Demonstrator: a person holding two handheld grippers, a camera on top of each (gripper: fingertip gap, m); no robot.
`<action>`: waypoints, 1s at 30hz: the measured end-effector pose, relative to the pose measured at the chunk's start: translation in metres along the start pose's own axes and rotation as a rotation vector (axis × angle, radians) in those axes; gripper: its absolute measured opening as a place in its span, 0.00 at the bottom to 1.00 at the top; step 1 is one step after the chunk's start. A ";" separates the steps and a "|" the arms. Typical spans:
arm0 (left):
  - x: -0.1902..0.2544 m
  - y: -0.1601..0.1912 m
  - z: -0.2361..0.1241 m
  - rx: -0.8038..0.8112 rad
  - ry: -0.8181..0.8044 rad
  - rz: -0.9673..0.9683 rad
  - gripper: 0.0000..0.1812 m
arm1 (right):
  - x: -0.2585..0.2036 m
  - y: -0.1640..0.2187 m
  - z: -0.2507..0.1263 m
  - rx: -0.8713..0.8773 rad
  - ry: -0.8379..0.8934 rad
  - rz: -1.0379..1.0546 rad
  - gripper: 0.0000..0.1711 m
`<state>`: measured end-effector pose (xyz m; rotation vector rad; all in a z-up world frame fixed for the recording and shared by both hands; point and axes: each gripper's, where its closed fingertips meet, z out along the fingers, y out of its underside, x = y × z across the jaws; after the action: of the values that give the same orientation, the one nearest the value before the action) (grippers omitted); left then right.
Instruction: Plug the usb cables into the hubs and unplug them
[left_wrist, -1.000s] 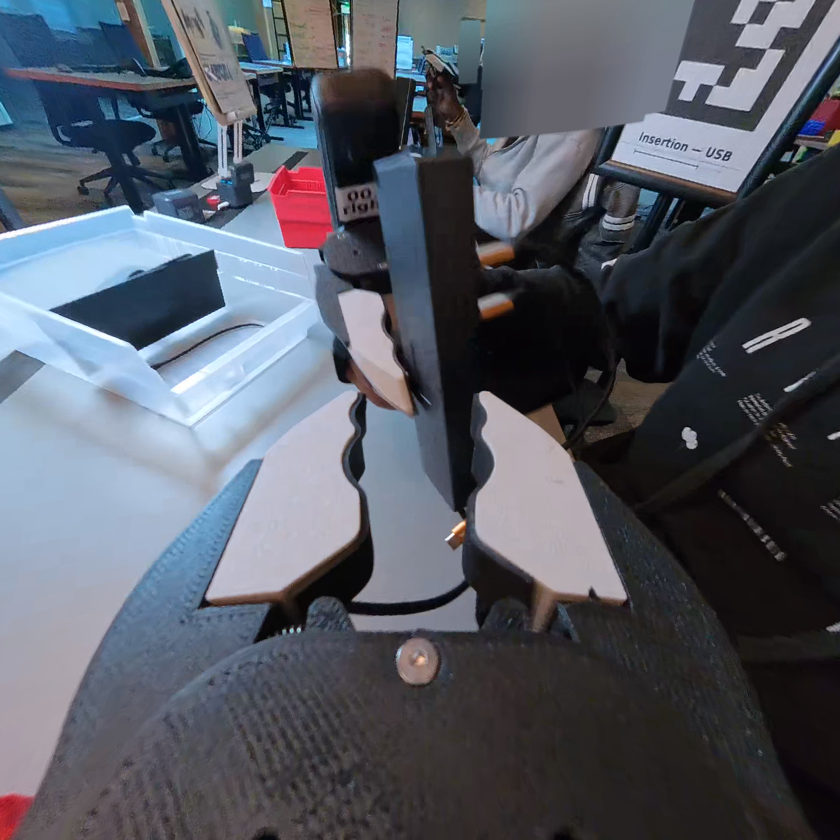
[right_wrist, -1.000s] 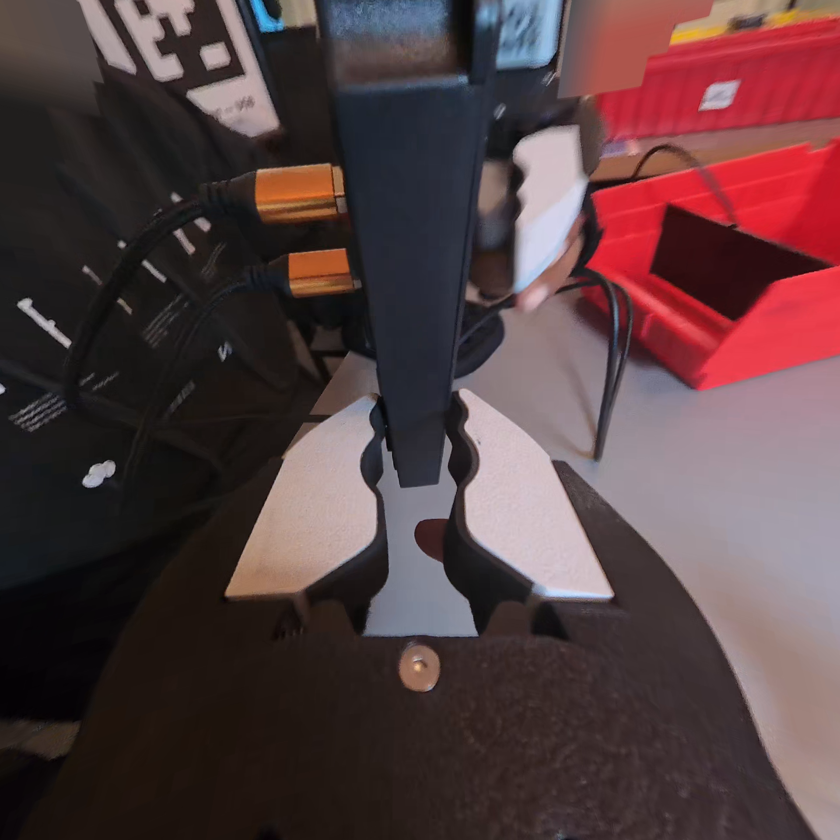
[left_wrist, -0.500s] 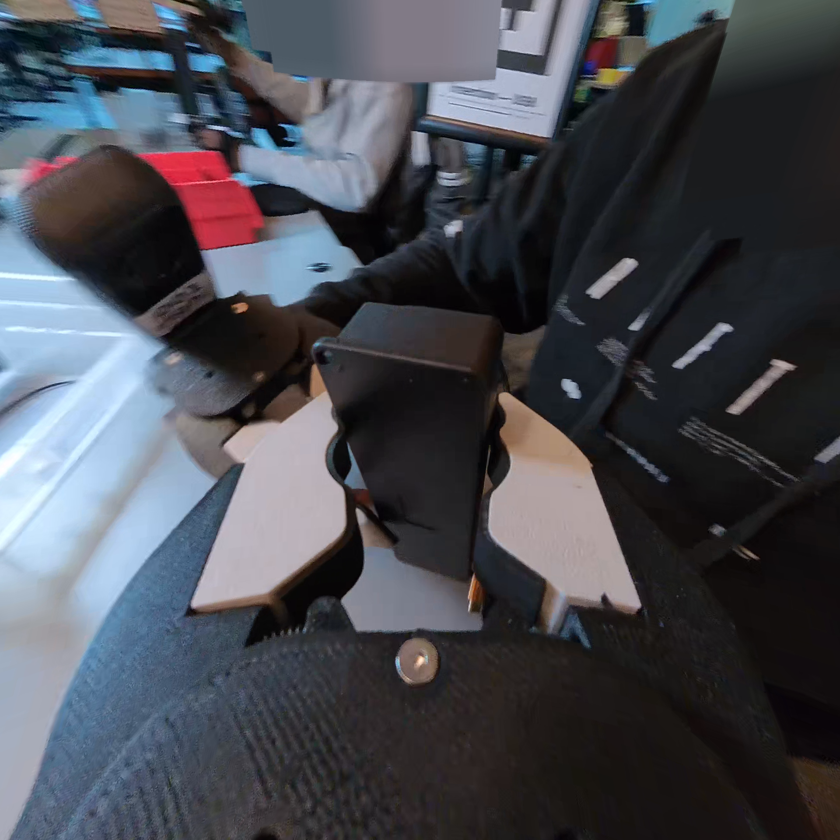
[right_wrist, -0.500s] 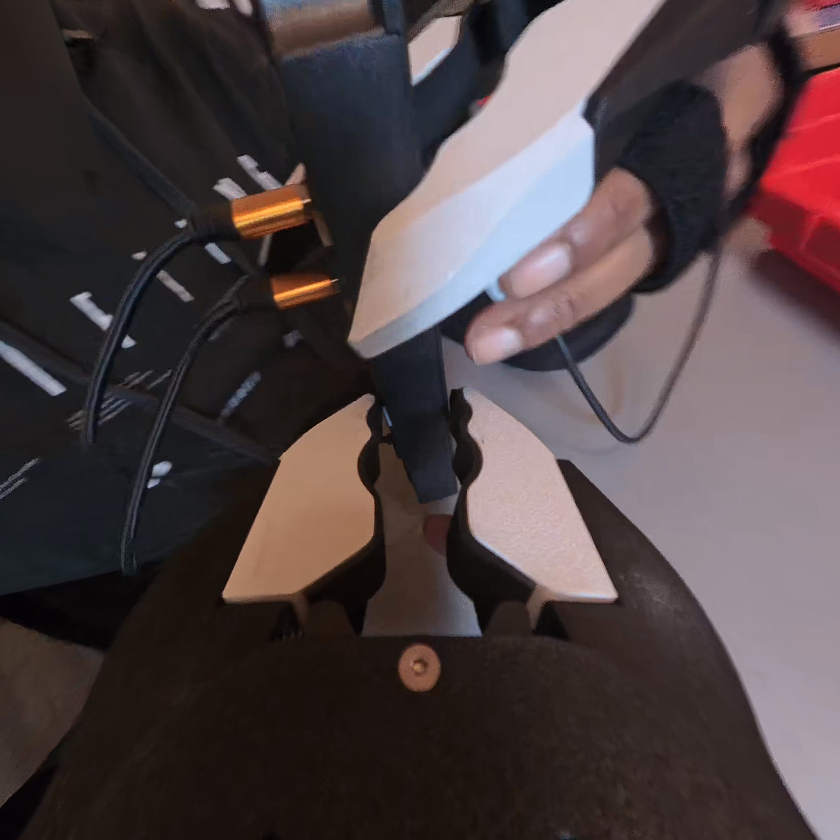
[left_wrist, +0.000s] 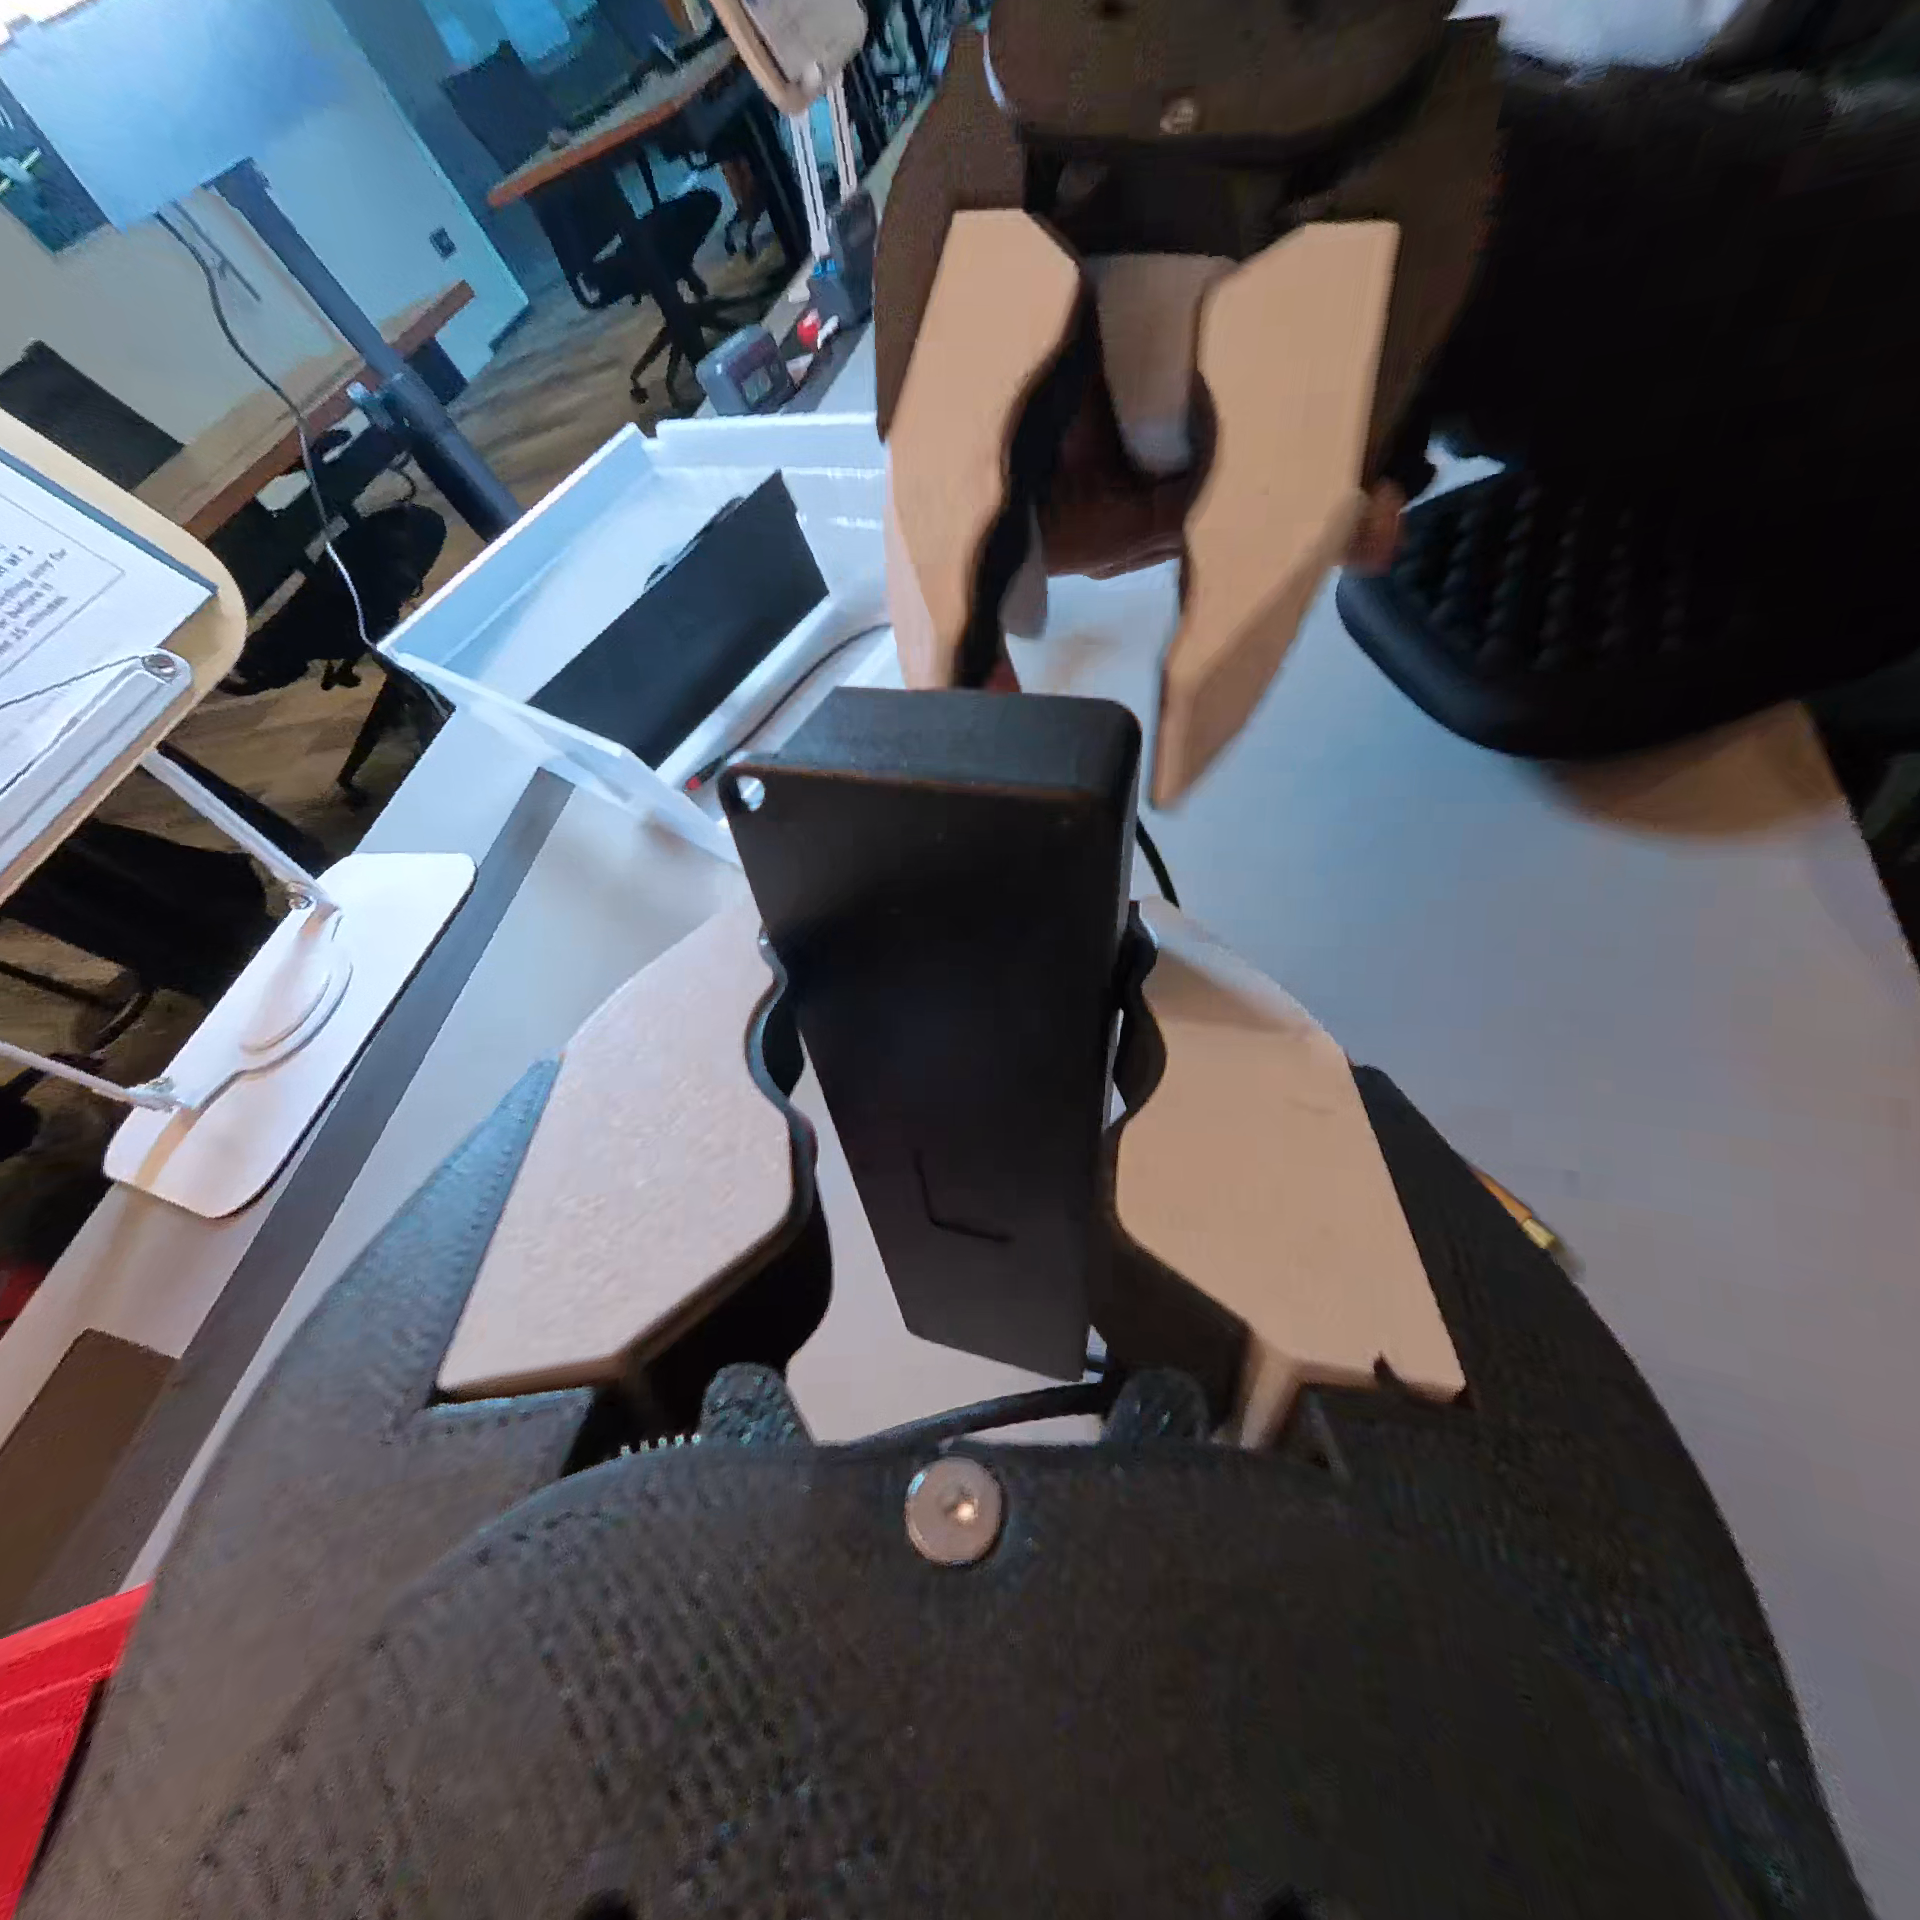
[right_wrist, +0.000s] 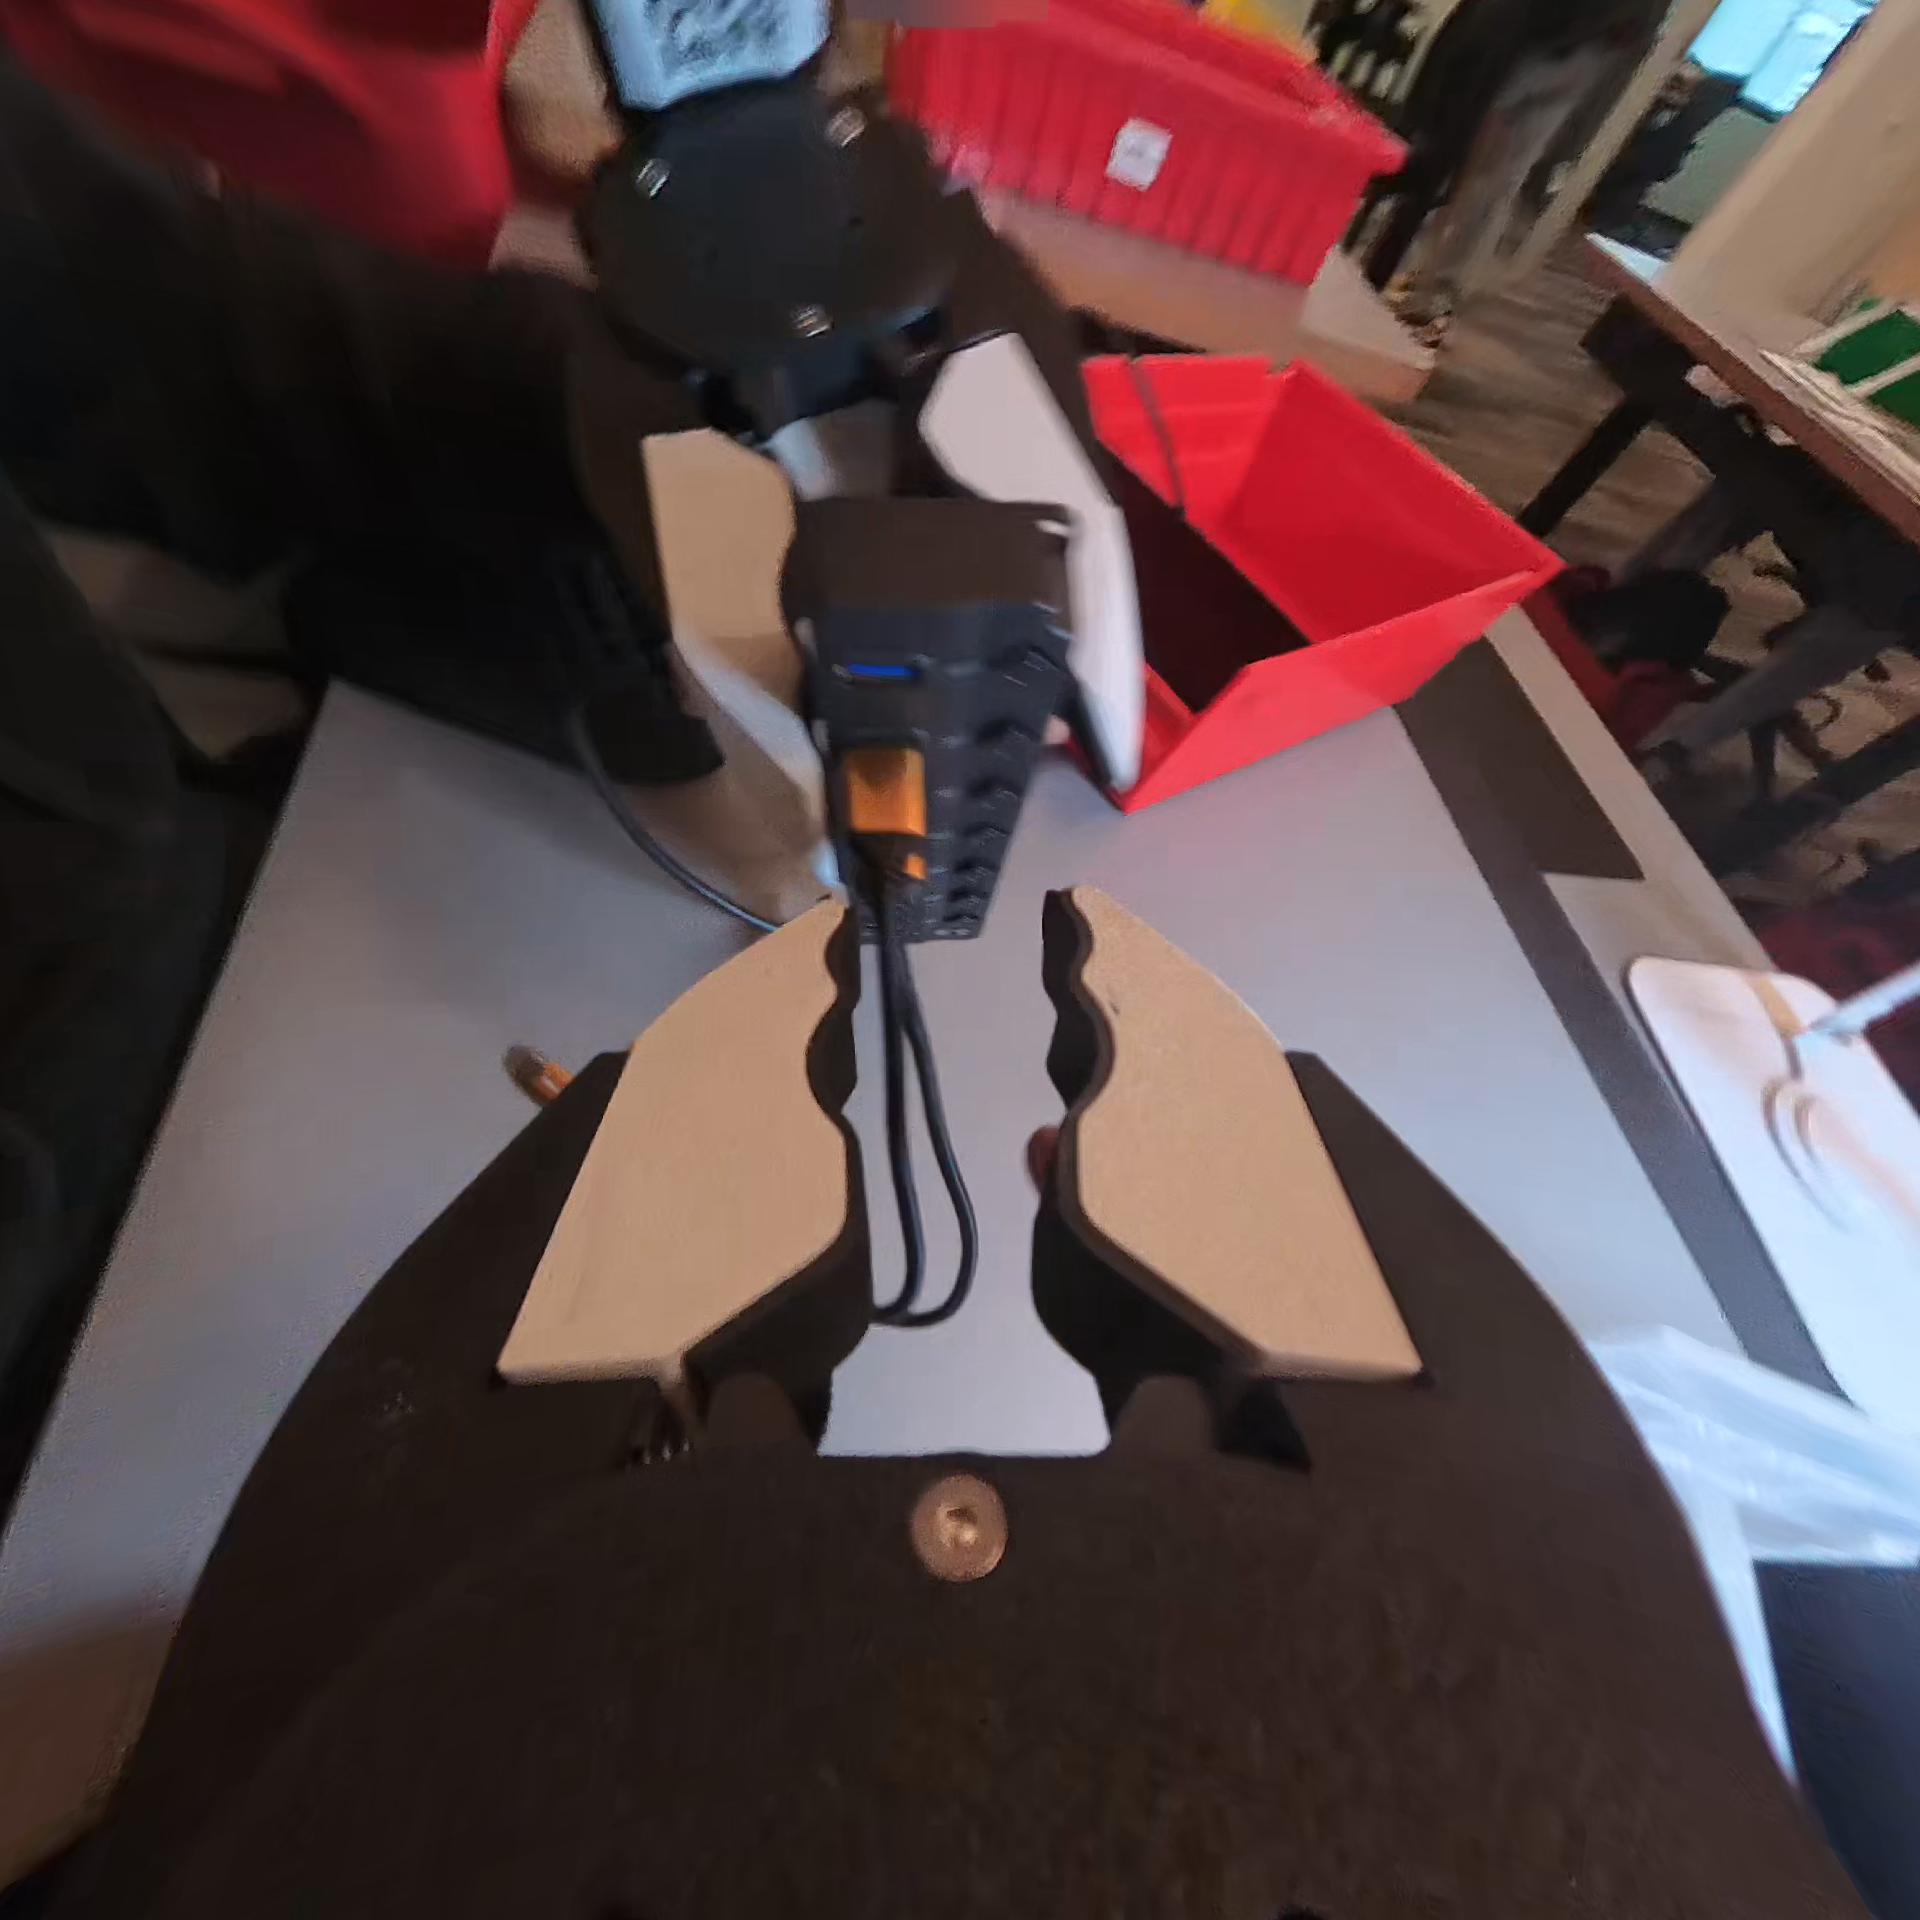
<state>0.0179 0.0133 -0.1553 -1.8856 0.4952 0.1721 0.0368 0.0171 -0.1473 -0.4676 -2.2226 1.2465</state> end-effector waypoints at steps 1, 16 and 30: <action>0.001 0.002 0.003 -0.019 -0.008 0.019 0.33 | -0.008 0.001 0.010 -0.022 -0.017 -0.040 0.20; 0.033 0.005 -0.008 0.146 0.258 -0.033 0.34 | -0.032 -0.007 0.020 -0.038 -0.261 -0.148 0.09; -0.018 -0.011 -0.045 0.184 -0.042 0.073 0.33 | 0.009 0.040 0.020 -0.347 0.038 -0.257 0.09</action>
<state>0.0014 -0.0205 -0.1232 -1.6825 0.5338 0.2067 0.0182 0.0289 -0.1876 -0.3170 -2.3844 0.7187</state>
